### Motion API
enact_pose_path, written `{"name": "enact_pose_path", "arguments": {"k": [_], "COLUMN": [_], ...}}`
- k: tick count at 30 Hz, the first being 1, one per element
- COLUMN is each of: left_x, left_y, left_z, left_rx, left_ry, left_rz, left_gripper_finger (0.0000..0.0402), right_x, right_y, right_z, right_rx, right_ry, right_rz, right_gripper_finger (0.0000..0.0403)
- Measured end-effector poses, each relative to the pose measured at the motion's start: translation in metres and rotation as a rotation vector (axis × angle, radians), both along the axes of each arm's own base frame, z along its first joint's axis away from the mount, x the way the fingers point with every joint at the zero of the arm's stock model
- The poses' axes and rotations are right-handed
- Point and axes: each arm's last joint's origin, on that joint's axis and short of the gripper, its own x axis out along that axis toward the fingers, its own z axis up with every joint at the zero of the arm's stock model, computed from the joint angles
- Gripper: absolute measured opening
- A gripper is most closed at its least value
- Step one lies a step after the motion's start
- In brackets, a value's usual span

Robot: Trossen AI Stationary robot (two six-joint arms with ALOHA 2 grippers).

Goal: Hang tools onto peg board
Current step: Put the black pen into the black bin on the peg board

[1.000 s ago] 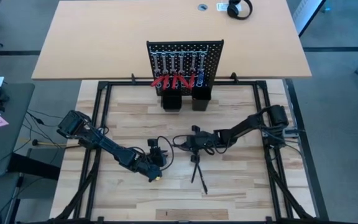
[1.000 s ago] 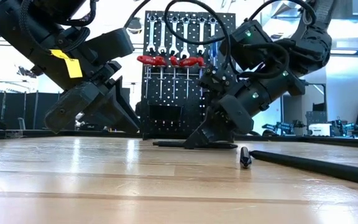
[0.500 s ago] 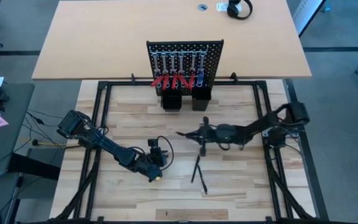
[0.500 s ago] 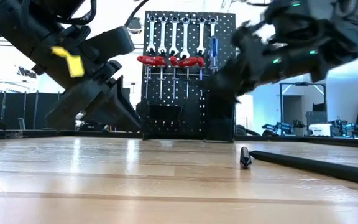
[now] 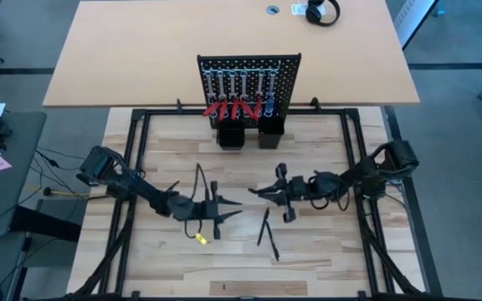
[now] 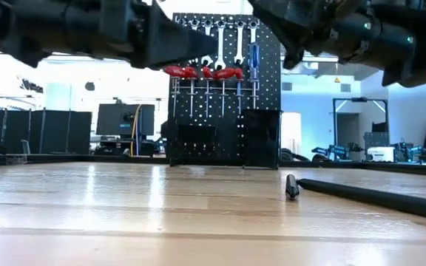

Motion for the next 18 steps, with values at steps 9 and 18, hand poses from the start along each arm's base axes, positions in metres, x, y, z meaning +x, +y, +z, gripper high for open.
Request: {"name": "enact_pose_path", "arguments": {"k": [9,18], "left_x": [0.035,0.063], "left_y": [0.024,0.026], "left_z": [0.027,0.056], "left_rx": [-0.052,-0.079], "left_ry": [-0.058,-0.028], "left_rz": [-0.117,-0.14], "left_gripper_finger": [0.0169,0.0193], "right_x": [0.017,0.017], "right_y": [0.016,0.018], "right_z": [0.022,0.021], "right_rx": [-0.052,-0.058], "right_ry": [-0.088,-0.076], "right_rz": [0.079,0.085], "right_gripper_finger": [0.0038,0.0038]}}
